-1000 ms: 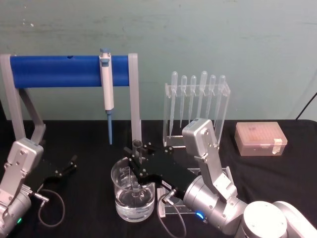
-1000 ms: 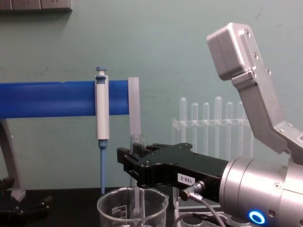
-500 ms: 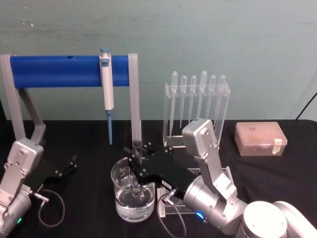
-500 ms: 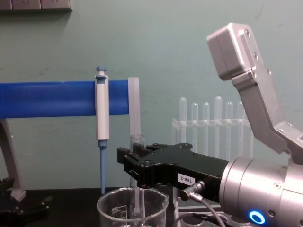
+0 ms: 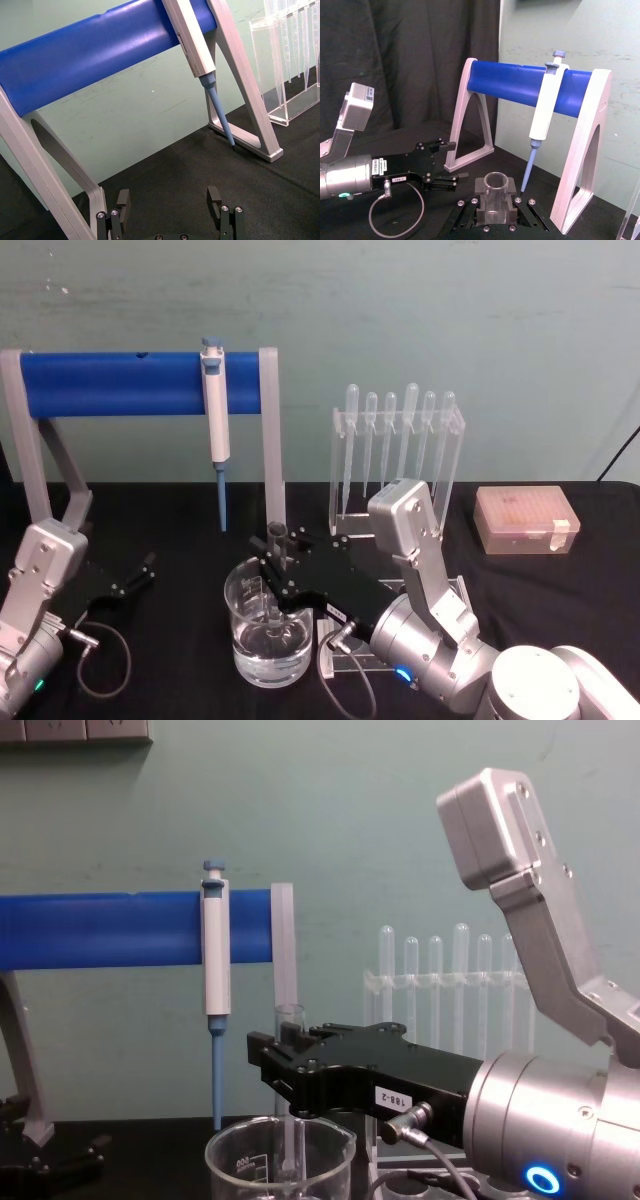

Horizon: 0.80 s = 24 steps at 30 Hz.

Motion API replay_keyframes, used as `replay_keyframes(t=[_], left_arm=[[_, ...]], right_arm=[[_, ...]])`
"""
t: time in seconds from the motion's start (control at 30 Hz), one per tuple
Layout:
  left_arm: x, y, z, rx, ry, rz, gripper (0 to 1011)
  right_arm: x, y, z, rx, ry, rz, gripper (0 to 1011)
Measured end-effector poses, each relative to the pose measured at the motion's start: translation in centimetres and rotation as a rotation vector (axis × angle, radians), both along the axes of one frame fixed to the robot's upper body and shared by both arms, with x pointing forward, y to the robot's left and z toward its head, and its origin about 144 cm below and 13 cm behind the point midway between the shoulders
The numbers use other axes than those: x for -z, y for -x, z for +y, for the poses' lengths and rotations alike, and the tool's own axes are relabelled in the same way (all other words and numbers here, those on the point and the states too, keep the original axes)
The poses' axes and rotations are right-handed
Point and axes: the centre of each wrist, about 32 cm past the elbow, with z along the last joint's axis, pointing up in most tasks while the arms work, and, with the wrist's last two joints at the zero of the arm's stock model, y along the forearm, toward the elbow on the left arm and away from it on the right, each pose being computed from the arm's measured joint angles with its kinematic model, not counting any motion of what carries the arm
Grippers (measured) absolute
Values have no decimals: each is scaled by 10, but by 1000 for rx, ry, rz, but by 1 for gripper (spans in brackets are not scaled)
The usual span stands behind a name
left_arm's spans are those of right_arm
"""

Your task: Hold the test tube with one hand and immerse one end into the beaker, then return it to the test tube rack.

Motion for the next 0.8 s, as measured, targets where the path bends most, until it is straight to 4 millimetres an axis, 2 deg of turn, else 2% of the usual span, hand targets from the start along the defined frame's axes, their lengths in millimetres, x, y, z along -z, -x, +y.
replay_keyframes(t=[0.8], left_arm=[[0,0,0,0,0,0,1000]], right_arm=[[0,0,0,0,0,0,225]])
